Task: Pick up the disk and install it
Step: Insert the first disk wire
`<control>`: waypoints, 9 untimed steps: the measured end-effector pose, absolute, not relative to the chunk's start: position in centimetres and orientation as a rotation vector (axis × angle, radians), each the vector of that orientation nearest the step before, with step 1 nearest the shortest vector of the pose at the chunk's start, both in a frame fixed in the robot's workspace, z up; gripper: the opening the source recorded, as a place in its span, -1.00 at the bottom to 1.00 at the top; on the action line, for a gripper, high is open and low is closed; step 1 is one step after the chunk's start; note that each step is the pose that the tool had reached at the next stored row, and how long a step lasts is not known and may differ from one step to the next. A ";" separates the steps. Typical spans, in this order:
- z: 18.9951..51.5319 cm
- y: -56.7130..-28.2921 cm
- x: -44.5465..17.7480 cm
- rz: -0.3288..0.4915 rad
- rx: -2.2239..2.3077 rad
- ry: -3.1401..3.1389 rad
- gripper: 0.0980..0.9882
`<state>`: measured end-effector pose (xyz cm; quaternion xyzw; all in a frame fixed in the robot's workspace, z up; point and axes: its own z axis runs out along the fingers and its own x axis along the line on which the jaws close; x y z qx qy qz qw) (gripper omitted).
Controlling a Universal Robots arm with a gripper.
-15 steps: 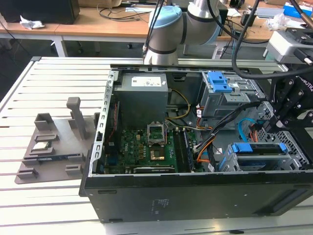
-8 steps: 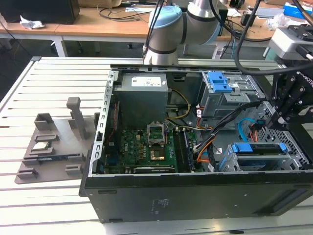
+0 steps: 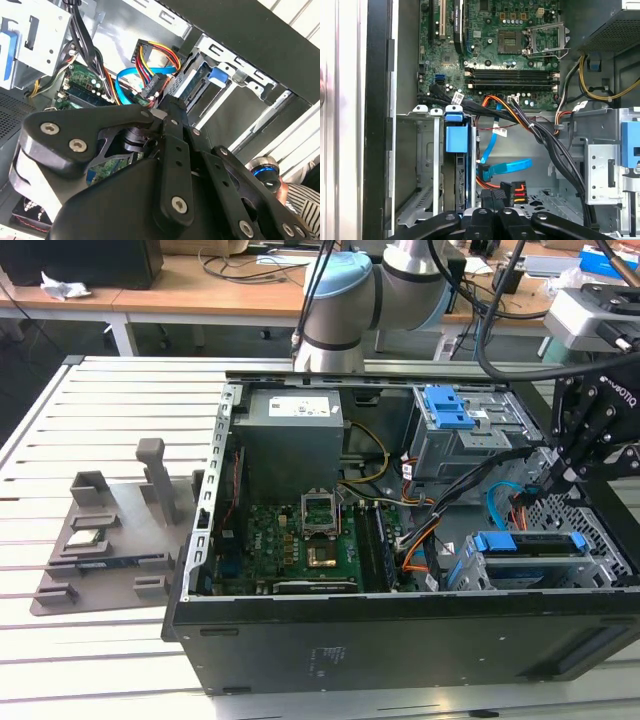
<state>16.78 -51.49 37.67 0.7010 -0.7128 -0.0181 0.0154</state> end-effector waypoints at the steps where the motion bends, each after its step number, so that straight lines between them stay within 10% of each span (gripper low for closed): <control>1: 37.7 -51.5 16.8 -0.056 2.181 -2.218 -0.96; 9: 37.0 -50.2 16.8 -0.054 2.180 -2.217 -0.55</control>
